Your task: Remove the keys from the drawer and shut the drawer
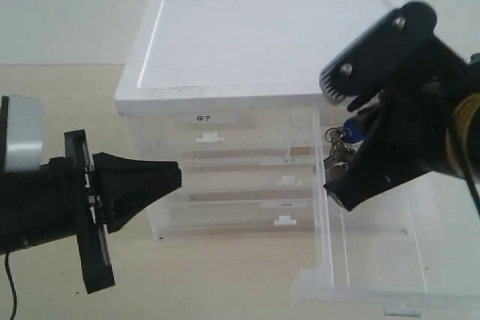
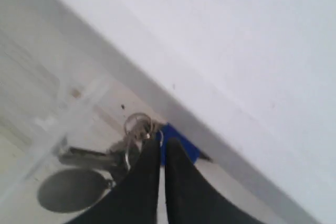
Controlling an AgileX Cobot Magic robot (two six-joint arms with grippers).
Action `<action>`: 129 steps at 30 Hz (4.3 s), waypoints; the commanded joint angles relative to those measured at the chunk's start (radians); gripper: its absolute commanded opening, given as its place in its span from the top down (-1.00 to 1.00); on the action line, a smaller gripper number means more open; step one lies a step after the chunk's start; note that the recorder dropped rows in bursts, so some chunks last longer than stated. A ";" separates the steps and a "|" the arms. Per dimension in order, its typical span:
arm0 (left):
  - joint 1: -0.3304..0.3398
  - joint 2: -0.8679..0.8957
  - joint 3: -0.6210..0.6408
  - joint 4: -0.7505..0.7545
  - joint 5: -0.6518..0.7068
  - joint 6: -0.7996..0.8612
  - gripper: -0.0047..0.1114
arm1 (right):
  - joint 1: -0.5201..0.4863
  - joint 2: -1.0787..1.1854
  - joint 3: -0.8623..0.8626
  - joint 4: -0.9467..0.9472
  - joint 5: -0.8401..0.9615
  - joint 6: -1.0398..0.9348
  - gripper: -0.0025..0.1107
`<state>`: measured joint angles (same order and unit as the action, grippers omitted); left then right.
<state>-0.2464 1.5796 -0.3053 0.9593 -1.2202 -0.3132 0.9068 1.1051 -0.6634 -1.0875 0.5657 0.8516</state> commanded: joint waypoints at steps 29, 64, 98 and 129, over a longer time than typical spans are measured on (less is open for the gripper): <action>-0.801 0.033 -0.225 -0.427 0.569 0.165 0.84 | 0.000 -0.215 -0.028 -0.202 0.161 0.101 0.96; -0.797 0.121 -0.445 -0.705 0.506 0.330 0.84 | 0.000 -0.494 -0.059 0.415 0.174 -0.536 0.90; -0.796 -0.520 -0.048 -0.805 0.563 0.546 0.84 | 0.000 -0.060 -0.106 0.631 0.428 -1.327 0.28; -0.700 -0.520 -0.048 -0.805 0.593 0.530 0.84 | 0.219 -0.060 -0.106 0.373 0.402 -1.409 0.96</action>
<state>-0.9548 1.0644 -0.3574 0.1647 -0.6358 0.2268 1.1130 1.0494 -0.7642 -0.6221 1.0354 -0.5141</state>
